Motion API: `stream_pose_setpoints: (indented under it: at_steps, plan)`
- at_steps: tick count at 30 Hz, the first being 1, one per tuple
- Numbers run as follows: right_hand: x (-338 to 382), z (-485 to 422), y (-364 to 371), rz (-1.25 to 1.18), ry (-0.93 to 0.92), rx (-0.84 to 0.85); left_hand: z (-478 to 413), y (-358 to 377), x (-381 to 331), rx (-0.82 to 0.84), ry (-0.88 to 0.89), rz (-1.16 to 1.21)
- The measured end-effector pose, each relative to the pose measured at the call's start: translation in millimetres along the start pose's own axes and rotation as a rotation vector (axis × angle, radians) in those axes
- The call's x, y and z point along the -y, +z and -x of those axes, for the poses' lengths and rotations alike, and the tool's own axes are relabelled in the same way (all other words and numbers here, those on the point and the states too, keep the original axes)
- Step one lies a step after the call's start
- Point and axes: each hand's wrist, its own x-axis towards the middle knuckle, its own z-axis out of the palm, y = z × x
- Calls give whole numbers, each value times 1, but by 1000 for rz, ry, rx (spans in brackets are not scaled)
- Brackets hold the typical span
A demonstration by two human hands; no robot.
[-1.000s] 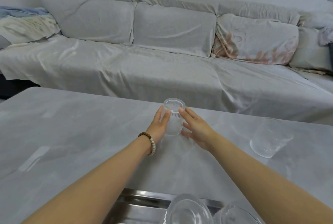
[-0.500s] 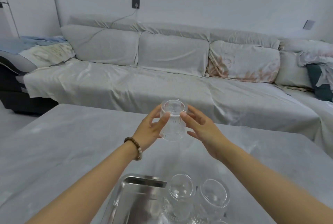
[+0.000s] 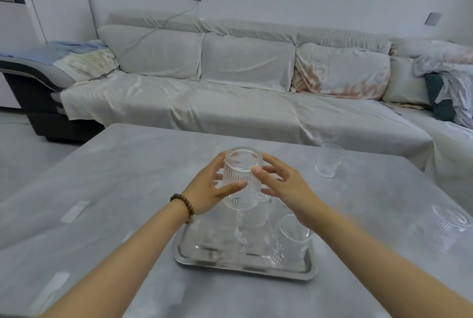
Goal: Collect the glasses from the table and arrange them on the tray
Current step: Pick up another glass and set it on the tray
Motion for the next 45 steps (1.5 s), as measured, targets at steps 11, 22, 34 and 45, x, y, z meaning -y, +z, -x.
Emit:
stream_pose_setpoints:
  at_steps: [11, 22, 34, 45]
  plan:
    - [-54, 40, -21, 339, -93, -19, 35, 34, 36, 48, -61, 76]
    - [-94, 58, -27, 458, -113, -31, 47, 71, 66, -5, -177, 60]
    - [-104, 57, -28, 573, -151, -9, 46, 84, 76, 0, -201, 75]
    - [-103, 55, -28, 584, -165, -9, 44, 79, 75, 42, -196, 96]
